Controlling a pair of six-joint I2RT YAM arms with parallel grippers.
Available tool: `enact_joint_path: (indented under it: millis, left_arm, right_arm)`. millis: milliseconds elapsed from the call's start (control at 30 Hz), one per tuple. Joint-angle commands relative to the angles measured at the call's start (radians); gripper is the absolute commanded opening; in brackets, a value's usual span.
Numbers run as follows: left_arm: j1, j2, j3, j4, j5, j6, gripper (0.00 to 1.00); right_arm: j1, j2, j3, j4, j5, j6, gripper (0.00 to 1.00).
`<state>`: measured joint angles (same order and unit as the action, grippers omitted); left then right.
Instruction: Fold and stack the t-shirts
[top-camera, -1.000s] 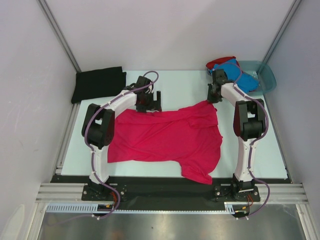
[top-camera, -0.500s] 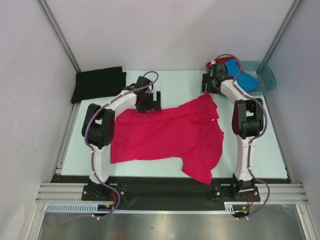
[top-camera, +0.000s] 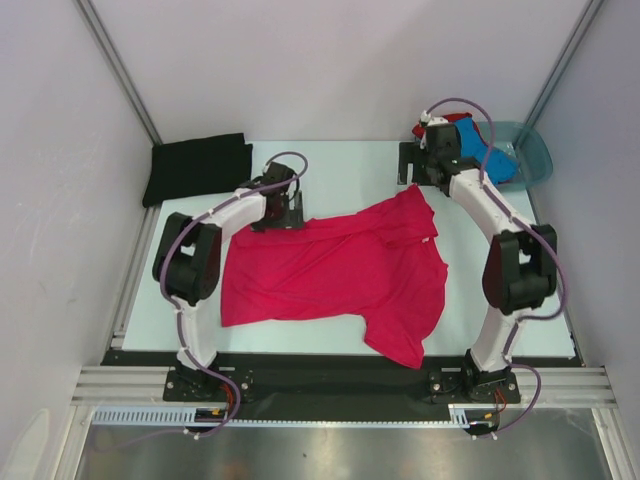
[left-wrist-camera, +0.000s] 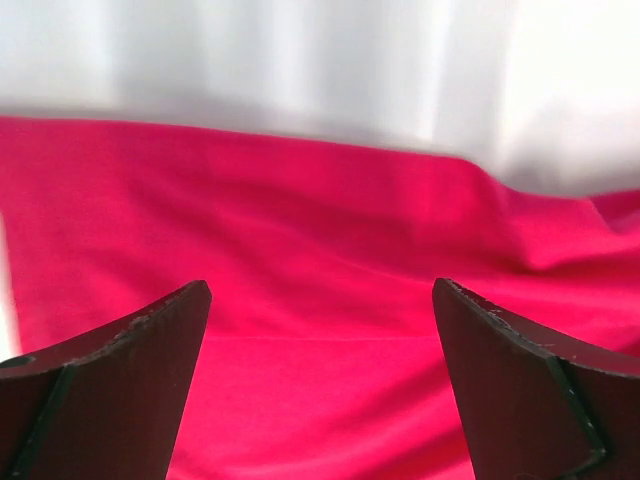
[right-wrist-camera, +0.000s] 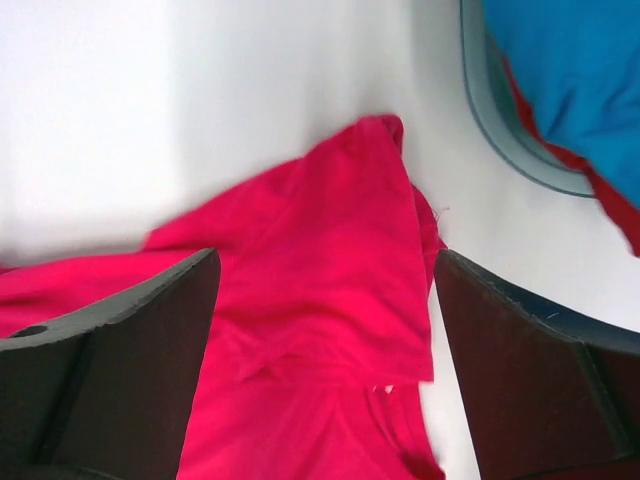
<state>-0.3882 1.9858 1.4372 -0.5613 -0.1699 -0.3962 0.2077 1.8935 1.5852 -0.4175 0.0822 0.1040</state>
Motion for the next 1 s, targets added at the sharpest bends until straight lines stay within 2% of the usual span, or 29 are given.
enact_joint_path:
  millis: [0,200,467,833,967]
  left_arm:
    - [0.037,-0.093,-0.023,0.004,-0.123,-0.05,1.0]
    - [0.121,-0.172,-0.154,0.102,0.038,-0.11,1.0]
    - [0.201,-0.26,-0.379,0.291,0.139,-0.156,1.0]
    - [0.244,-0.243,-0.363,0.314,0.132,-0.148,1.0]
    - [0.268,-0.297,-0.409,0.345,0.119,-0.162,1.0]
  right_arm:
    - [0.025,-0.141,-0.031,-0.017,0.004,0.003,0.94]
    - [0.065,-0.197,-0.071,-0.064,0.004,0.025,0.94]
    - [0.107,-0.249,-0.114,-0.067,-0.018,0.034,0.93]
    - [0.107,-0.249,-0.131,-0.079,-0.013,0.033,0.93]
    - [0.107,-0.244,-0.134,-0.078,-0.013,0.031,0.93]
